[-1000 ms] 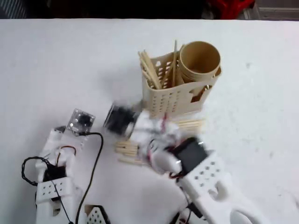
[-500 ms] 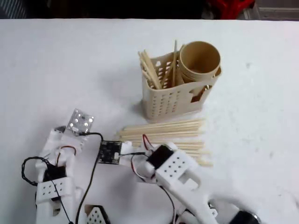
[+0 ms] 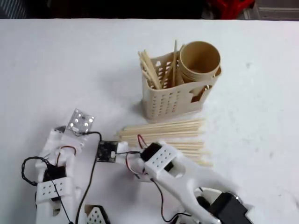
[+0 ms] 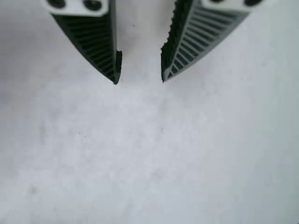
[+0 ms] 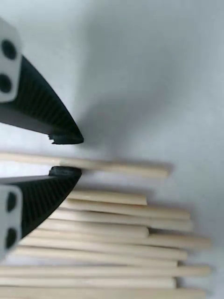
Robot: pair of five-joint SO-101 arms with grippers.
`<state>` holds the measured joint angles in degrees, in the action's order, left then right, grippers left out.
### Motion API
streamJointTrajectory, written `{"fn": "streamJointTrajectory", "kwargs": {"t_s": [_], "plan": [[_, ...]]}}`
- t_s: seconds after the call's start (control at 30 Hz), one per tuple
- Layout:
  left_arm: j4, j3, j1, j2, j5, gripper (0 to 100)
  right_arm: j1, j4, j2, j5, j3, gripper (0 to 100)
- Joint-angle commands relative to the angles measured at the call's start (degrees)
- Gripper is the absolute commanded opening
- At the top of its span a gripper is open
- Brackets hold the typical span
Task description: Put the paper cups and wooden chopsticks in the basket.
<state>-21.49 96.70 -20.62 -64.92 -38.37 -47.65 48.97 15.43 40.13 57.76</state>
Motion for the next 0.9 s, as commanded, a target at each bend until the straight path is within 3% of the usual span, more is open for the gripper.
{"fn": "streamJointTrajectory", "kwargs": {"t_s": [0.0,0.13,0.87], "plan": [[-0.35,-0.09,0.66,-0.48,-0.18,15,2.24,-1.01,-1.27,0.7,-0.44,8.7],[-0.35,-0.09,0.66,-0.48,-0.18,15,3.91,-1.01,-1.45,0.62,-0.44,1.5],[-0.35,-0.09,0.4,-0.48,-0.18,15,8.31,-0.48,-1.19,0.35,0.0,1.6]]}}
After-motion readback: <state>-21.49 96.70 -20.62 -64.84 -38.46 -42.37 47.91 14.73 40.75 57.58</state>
